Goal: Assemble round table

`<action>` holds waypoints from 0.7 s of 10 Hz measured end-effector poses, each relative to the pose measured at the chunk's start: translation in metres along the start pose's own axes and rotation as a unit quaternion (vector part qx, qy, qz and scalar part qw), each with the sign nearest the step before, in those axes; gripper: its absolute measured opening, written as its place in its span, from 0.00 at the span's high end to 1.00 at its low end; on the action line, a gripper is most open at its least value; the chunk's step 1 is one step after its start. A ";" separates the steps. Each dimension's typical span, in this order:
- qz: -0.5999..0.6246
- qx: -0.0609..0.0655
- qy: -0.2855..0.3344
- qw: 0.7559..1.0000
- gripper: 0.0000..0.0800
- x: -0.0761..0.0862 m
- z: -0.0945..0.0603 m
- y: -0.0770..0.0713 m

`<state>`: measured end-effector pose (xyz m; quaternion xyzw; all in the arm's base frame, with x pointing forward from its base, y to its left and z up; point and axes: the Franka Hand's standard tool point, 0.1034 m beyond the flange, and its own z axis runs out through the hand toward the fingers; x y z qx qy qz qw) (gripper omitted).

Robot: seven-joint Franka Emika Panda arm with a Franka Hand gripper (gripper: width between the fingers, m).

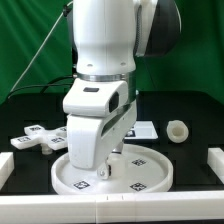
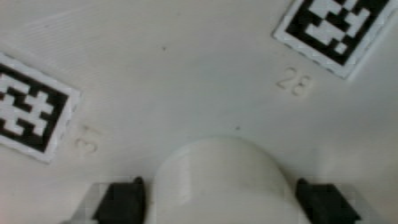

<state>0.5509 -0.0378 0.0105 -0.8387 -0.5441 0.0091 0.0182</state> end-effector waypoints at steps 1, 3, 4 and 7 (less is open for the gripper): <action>0.007 0.001 0.001 1.000 0.49 0.007 0.000 -0.003; 0.012 0.001 0.004 1.000 0.49 0.027 0.001 -0.010; 0.015 0.000 0.006 1.000 0.49 0.039 0.001 -0.014; 0.019 -0.001 0.009 1.000 0.49 0.064 0.001 -0.021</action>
Offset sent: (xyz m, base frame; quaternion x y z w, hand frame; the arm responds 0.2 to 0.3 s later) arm 0.0041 0.0480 -0.0072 0.0016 0.0097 0.0229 0.9997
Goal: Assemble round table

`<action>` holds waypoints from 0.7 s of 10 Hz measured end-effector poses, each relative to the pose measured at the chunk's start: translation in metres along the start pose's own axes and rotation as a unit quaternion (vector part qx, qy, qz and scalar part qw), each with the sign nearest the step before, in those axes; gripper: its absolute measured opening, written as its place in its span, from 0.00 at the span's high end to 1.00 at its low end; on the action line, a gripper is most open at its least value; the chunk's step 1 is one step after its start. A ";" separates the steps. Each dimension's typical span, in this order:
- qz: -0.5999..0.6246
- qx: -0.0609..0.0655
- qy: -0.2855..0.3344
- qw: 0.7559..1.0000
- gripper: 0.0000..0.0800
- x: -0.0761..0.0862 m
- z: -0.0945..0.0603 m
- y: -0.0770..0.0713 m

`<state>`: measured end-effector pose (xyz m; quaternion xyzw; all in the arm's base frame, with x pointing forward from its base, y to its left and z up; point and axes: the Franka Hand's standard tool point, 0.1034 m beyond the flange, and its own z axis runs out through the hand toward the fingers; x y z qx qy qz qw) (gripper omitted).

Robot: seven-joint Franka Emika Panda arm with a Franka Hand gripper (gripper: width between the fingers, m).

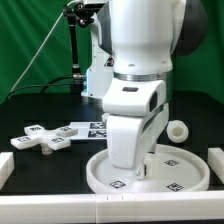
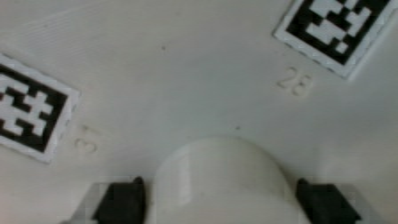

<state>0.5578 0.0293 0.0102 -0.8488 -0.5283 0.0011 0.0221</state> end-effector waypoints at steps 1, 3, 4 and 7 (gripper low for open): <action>-0.001 -0.001 0.001 1.000 0.49 0.007 0.000 -0.001; 0.000 -0.002 0.001 1.000 0.49 0.007 0.000 0.000; 0.000 -0.002 0.001 1.000 0.49 0.007 0.000 0.000; -0.001 -0.006 0.002 1.000 0.21 0.007 -0.009 0.002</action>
Offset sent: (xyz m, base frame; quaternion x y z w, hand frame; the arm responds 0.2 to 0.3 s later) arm 0.0000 0.0000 0.0000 0.0000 0.0000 0.0000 1.0000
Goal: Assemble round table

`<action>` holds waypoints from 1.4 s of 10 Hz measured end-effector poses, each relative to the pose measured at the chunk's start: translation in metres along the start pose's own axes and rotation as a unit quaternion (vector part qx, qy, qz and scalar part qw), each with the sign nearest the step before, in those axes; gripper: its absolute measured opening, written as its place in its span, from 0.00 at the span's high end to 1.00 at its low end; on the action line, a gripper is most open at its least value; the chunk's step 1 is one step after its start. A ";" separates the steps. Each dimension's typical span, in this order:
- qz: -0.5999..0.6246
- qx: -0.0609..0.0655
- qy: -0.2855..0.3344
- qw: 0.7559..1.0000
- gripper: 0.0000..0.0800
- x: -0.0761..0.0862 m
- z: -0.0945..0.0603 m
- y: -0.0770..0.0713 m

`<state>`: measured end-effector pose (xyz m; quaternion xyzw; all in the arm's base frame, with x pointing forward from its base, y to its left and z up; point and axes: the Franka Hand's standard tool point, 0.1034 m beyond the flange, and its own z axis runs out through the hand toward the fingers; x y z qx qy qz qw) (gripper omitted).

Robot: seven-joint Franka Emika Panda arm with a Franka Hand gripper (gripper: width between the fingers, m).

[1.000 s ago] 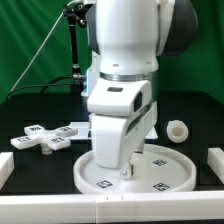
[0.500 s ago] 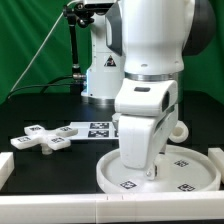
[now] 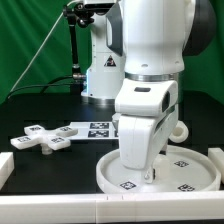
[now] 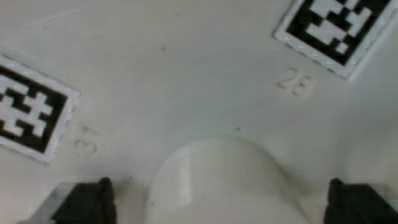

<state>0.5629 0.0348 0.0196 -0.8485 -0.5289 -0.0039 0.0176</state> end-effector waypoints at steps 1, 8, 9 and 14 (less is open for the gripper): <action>0.007 -0.004 0.001 1.000 0.21 -0.001 -0.008 -0.003; 0.147 -0.023 0.000 0.989 0.19 -0.008 -0.073 -0.071; 0.143 -0.020 -0.001 0.990 0.19 -0.004 -0.074 -0.085; 0.234 -0.020 0.006 0.972 0.19 -0.006 -0.070 -0.080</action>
Offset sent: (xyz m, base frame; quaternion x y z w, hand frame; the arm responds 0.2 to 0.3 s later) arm -0.0457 -0.0024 0.0487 -0.0042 -0.0233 0.1233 0.9921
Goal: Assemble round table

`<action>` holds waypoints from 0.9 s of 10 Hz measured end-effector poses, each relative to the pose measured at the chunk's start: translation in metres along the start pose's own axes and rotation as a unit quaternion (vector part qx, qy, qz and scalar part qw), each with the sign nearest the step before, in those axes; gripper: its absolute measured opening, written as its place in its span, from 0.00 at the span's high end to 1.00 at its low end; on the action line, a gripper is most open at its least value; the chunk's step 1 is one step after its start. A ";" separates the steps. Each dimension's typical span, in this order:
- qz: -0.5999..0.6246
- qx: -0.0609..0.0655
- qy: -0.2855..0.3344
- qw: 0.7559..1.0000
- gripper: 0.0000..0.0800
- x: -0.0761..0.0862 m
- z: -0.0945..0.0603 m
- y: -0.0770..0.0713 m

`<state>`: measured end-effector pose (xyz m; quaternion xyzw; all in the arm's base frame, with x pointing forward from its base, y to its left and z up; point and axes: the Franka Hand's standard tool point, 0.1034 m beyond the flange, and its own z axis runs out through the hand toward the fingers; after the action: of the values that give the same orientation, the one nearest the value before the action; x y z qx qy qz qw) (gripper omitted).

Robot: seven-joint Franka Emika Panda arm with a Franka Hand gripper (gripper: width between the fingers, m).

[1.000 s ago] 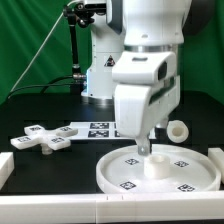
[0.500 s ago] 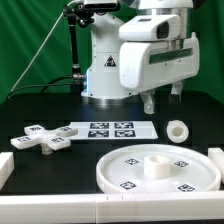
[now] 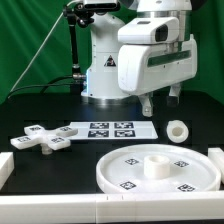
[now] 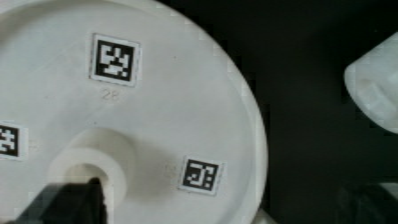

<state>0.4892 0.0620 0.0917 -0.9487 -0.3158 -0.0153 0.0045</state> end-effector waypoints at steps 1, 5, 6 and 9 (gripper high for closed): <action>0.080 -0.001 0.007 0.997 0.19 -0.003 0.003 -0.006; 0.302 0.015 0.008 0.953 0.19 -0.015 0.028 -0.051; 0.332 0.020 0.013 0.943 0.19 -0.016 0.032 -0.055; 0.401 0.029 0.012 0.916 0.19 -0.014 0.030 -0.056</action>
Offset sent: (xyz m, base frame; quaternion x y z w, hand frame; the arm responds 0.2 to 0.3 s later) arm -0.0390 0.0199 -0.0245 -0.0193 0.0112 0.3152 0.9487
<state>0.4451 0.0993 0.0608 -0.9949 0.0906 -0.0149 0.0417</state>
